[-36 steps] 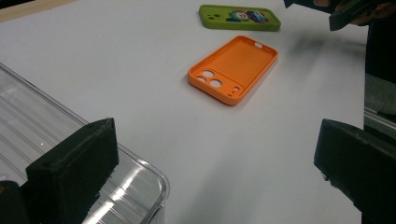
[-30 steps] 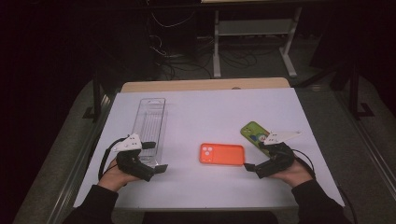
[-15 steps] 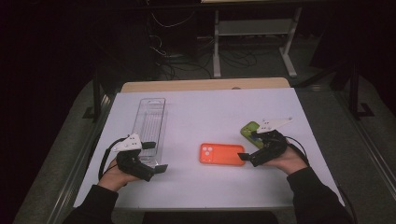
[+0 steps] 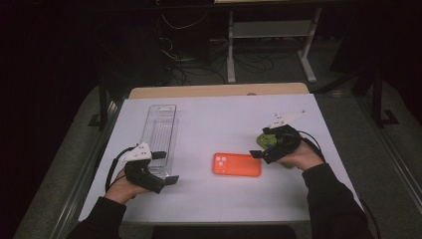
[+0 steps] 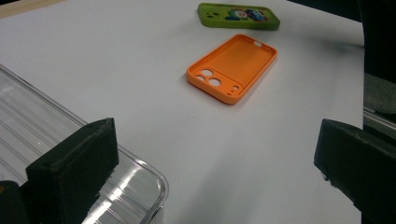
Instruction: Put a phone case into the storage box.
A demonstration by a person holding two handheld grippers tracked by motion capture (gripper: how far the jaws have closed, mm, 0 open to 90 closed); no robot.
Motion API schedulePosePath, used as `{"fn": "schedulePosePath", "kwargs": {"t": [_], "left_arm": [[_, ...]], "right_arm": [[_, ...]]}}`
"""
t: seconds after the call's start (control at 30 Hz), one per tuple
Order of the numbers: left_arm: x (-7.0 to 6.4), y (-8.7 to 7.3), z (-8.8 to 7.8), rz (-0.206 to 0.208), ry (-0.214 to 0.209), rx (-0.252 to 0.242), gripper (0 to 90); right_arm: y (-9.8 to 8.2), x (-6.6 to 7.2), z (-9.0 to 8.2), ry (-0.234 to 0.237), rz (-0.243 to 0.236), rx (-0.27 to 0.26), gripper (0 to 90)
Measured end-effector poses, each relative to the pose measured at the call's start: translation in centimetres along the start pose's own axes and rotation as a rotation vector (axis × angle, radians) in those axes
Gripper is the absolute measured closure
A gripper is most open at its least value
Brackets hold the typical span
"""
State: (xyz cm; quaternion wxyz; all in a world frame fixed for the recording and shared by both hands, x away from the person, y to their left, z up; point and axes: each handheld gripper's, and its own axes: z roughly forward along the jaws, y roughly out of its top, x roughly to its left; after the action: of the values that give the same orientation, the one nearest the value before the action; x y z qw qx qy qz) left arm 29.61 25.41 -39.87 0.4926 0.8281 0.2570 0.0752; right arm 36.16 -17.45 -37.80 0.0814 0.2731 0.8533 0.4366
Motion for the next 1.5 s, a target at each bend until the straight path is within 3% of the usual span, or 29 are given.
{"fn": "schedulePosePath", "kwargs": {"t": [0.3,0.63,0.93,1.07,1.43,1.47,1.5], "left_arm": [[0.0,0.0,0.0,0.002,-0.001,0.007,0.0],[-0.1,0.0,0.0,0.001,-0.003,0.002,0.0],[0.0,0.0,0.0,0.000,-0.002,0.002,0.0],[-0.1,0.0,0.0,-0.002,-0.002,0.009,0.0],[0.0,0.0,-0.1,0.005,-0.002,0.009,0.0],[0.0,0.0,-0.1,0.004,-0.002,0.007,0.0],[0.0,0.0,0.0,0.002,-0.002,0.007,0.0]], "right_arm": [[0.8,-0.6,0.6,0.019,-0.010,0.000,0.0],[2.1,-1.1,1.4,0.072,-0.042,-0.013,0.0],[1.6,-0.9,2.2,0.101,-0.074,0.067,0.0],[1.3,-0.9,2.6,0.093,-0.144,0.110,0.0],[0.8,-0.4,3.7,0.117,-0.165,0.195,0.0],[0.7,-0.5,4.1,0.118,-0.208,0.214,0.0],[0.6,-0.4,4.2,0.121,-0.211,0.223,0.0]]}}
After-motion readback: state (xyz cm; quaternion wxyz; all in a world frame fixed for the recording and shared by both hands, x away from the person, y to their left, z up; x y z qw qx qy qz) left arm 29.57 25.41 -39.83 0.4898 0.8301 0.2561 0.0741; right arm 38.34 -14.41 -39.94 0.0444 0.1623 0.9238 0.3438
